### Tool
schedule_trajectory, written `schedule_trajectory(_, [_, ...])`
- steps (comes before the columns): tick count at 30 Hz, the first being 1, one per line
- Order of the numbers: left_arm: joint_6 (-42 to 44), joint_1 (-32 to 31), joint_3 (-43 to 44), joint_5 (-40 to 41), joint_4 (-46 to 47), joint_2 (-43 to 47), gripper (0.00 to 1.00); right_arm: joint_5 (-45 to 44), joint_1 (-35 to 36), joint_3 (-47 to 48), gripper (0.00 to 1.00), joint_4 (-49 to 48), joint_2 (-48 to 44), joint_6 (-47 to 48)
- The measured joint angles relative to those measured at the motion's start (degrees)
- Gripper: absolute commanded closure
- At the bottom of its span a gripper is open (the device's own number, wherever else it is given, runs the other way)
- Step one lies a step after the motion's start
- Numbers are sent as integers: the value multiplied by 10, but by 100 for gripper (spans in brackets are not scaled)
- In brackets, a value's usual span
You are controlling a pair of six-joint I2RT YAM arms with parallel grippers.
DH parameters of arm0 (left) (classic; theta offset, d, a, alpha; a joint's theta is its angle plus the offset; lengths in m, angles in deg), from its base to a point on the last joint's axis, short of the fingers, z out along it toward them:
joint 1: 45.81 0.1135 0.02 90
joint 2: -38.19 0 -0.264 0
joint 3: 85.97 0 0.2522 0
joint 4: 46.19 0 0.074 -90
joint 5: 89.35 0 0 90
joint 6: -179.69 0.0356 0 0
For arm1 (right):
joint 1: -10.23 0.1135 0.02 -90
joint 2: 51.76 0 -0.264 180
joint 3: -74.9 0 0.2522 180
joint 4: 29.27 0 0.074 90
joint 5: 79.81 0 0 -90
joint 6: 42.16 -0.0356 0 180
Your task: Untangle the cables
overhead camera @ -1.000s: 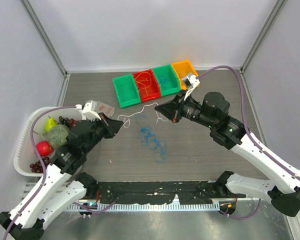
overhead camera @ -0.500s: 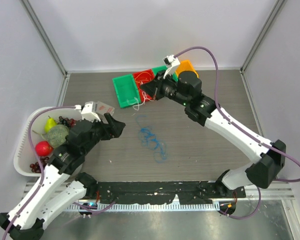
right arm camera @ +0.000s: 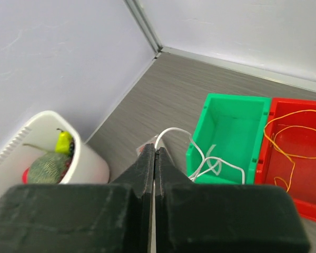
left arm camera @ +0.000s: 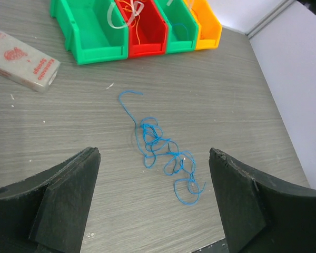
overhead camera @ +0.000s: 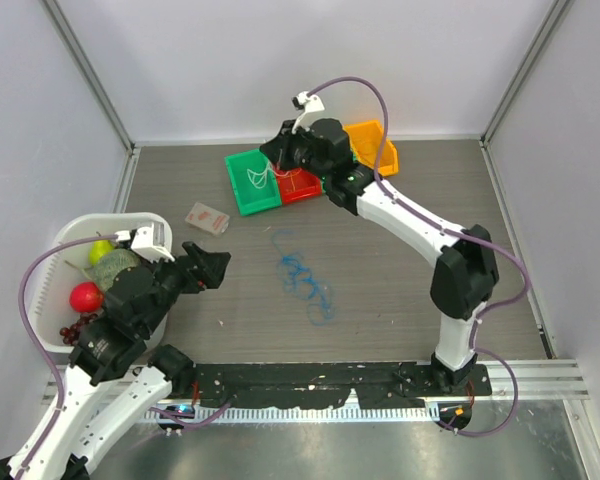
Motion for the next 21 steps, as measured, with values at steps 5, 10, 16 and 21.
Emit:
schedule_trajectory(5, [-7, 0, -15, -15, -3, 9, 12, -10, -6, 60, 99, -8, 88, 10])
schedule_trajectory(10, [-9, 0, -17, -28, -5, 16, 12, -18, -11, 106, 99, -22, 160, 10])
schedule_trajectory(16, [-9, 0, -17, -33, -5, 24, 11, -12, -14, 197, 99, -25, 267, 3])
schedule_trajectory(21, [-12, 0, -20, -40, -5, 25, 12, -5, -15, 265, 51, 1, 344, -6])
